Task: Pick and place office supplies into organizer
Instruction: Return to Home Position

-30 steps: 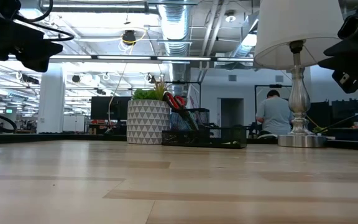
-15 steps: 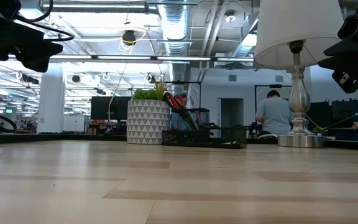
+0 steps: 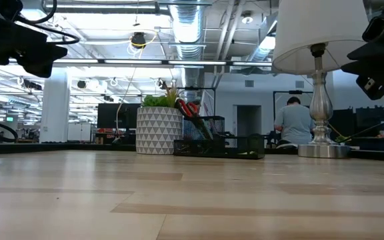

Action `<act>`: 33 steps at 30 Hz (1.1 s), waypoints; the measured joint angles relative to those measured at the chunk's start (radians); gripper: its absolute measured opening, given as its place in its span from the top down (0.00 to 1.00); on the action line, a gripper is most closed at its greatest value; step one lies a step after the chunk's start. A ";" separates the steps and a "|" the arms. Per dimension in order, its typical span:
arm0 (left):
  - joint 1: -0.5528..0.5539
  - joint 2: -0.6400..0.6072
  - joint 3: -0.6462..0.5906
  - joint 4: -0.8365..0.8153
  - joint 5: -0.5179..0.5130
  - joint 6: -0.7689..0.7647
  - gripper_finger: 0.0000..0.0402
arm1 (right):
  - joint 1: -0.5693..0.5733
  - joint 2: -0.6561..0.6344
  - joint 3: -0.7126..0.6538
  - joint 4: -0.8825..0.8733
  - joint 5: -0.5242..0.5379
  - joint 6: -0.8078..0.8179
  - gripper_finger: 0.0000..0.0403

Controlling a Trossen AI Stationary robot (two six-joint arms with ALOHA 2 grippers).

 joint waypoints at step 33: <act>0.000 0.000 0.000 0.000 0.000 0.001 0.48 | 0.000 0.000 0.000 0.000 0.000 0.000 0.75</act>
